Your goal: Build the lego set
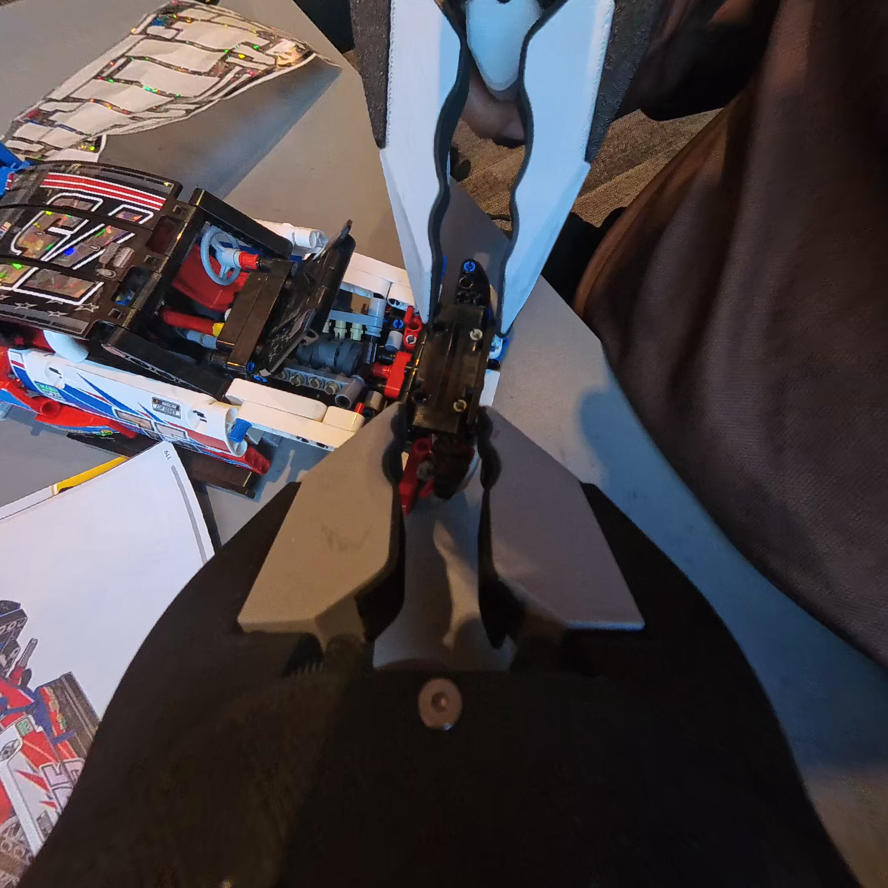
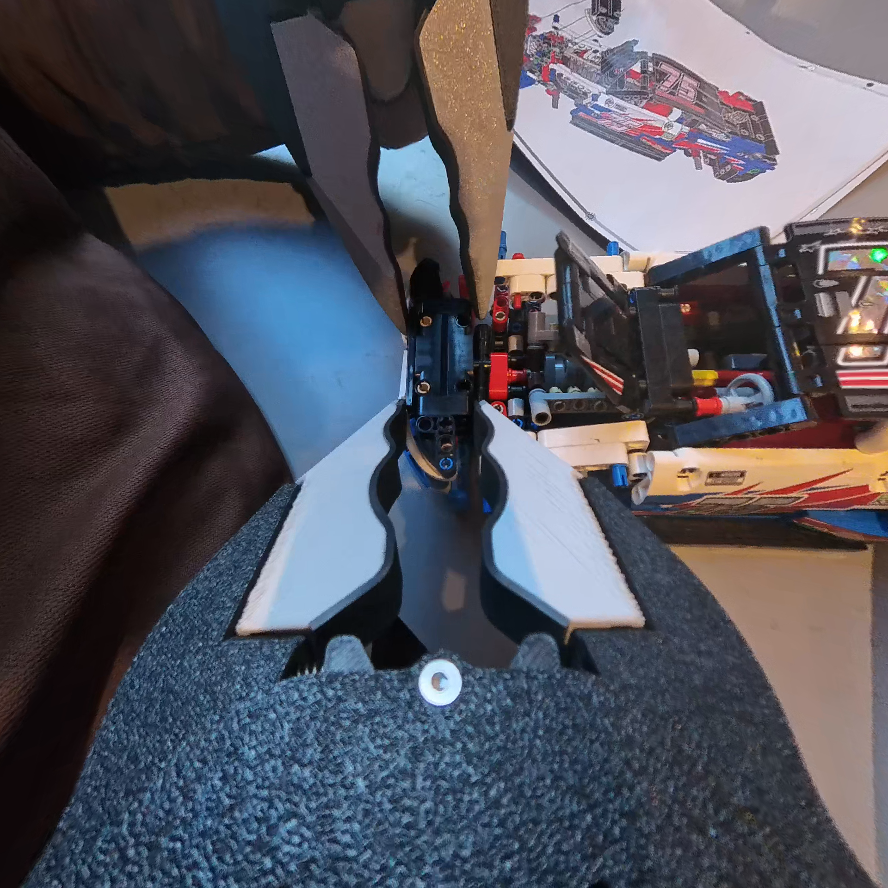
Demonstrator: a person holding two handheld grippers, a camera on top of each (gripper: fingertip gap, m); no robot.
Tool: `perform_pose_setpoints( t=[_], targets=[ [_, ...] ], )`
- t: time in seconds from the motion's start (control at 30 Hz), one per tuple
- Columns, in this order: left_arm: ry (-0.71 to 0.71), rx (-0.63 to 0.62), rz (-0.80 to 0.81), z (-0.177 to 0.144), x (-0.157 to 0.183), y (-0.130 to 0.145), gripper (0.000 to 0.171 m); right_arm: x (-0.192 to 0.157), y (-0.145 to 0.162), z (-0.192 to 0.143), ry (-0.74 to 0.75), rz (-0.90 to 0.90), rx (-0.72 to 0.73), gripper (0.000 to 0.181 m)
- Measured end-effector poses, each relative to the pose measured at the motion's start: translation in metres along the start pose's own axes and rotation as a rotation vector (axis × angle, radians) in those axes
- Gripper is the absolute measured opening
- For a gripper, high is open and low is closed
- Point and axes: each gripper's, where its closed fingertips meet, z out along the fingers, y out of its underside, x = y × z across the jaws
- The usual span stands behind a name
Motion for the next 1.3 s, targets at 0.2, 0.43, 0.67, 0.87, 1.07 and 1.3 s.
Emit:
perform_pose_setpoints(
  t=[0.2,0.43,0.67,0.87,1.07,1.3],
  targets=[
    [-0.009,0.000,0.008,-0.0008,-0.0012,0.0002,0.026,0.0002,-0.0019,-0.0002,0.012,-0.010,-0.001,0.027],
    [-0.001,0.002,-0.002,0.0002,-0.0008,0.0003,0.026,-0.0013,0.0006,0.0008,-0.028,0.049,-0.001,0.027],
    [0.005,-0.004,-0.011,0.0027,-0.0004,0.0035,0.028,-0.0017,0.0038,0.0025,-0.033,0.061,-0.007,0.027],
    [0.010,0.001,-0.015,0.0029,-0.0002,0.0039,0.027,-0.0013,0.0042,0.0028,-0.031,0.066,-0.007,0.027],
    [0.007,0.022,-0.027,-0.0002,-0.0019,0.0005,0.028,0.0005,0.0028,-0.0005,-0.001,0.027,-0.007,0.027],
    [0.000,0.035,-0.032,-0.0031,-0.0030,-0.0016,0.030,0.0027,0.0045,-0.0026,0.014,0.010,-0.018,0.028]
  ],
)
